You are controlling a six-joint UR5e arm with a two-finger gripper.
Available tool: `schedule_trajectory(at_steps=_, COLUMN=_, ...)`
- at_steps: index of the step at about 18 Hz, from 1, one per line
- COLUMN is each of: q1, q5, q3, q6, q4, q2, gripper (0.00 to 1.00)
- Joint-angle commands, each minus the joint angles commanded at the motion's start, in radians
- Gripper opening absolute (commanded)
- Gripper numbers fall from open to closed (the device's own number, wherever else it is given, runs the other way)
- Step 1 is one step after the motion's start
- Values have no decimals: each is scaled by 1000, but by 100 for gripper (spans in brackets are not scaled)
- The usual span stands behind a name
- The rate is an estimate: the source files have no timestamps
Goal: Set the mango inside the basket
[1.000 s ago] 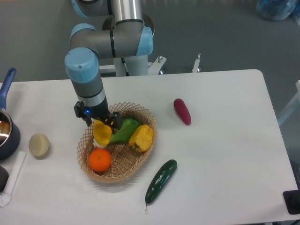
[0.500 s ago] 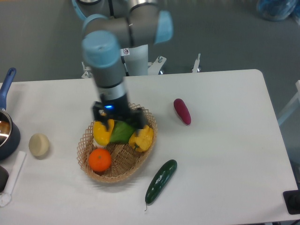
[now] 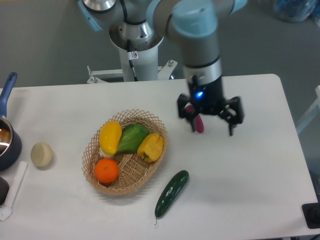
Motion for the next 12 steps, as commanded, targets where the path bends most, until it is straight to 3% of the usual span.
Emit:
schedule_trajectory(at_steps=3, q1=54, q5=0, q3=47, q6=95, q4=-149, q2=31, gripper=100)
schedule_trajectory(at_steps=4, q1=74, q5=-2, q3=52, q6=130, q4=-175, q2=38, gripper=100)
schedule_trajectory(at_steps=7, q1=106, q5=-6, q3=49, q6=221, q4=-183, q2=57, gripper=100)
schedule_trajectory(at_steps=12, q1=147, q5=-69, q3=63, q6=229, q4=-177, q2=63, gripper=100)
